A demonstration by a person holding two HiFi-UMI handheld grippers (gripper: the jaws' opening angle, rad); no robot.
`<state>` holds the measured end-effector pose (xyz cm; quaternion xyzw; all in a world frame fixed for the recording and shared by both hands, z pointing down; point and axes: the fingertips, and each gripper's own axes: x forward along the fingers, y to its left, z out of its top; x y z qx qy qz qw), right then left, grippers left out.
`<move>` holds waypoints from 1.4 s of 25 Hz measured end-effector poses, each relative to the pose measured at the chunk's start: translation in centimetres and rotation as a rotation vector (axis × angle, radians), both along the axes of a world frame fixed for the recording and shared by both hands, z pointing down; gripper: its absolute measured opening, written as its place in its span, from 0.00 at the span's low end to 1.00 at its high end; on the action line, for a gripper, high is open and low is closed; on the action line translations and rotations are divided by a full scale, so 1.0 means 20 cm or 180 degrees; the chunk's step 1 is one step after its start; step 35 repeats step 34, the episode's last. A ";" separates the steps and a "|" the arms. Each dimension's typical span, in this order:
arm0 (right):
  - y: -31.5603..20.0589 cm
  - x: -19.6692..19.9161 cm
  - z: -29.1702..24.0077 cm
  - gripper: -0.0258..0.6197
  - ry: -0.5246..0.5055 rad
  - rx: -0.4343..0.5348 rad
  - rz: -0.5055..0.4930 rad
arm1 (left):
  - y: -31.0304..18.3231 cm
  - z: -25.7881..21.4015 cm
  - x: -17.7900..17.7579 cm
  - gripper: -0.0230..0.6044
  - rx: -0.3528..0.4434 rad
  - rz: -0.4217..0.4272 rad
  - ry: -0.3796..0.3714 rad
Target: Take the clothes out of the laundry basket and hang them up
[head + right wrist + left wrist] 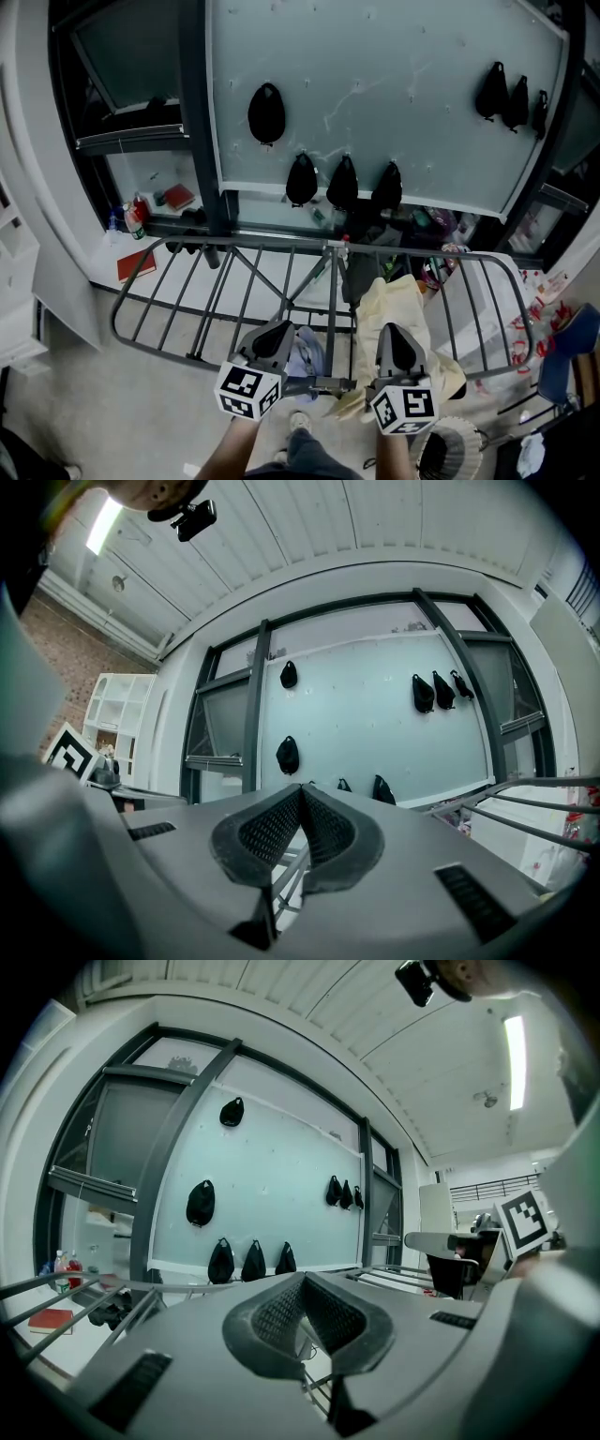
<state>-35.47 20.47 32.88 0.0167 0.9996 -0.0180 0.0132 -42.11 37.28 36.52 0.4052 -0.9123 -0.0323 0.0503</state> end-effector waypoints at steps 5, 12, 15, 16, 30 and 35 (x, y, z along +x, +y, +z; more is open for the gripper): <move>-0.01 0.00 0.00 0.04 0.0016 0.0038 0.0018 | -0.01 0.01 0.00 0.07 0.0003 0.0011 0.0005; -0.02 0.00 0.02 0.04 0.0047 0.0026 0.0042 | -0.01 0.02 -0.01 0.07 -0.0005 0.0012 0.0028; -0.03 0.01 0.02 0.04 0.0062 0.0035 0.0036 | -0.02 0.02 -0.01 0.07 -0.0009 0.0012 0.0032; -0.03 0.01 0.02 0.04 0.0065 0.0038 0.0036 | -0.03 0.02 -0.01 0.07 -0.0011 0.0014 0.0036; -0.06 0.02 0.03 0.04 0.0079 0.0039 0.0045 | -0.06 0.03 0.00 0.07 -0.0009 0.0049 0.0043; -0.07 0.03 0.02 0.04 0.0074 0.0041 0.0058 | -0.08 0.03 0.00 0.07 -0.0014 0.0066 0.0044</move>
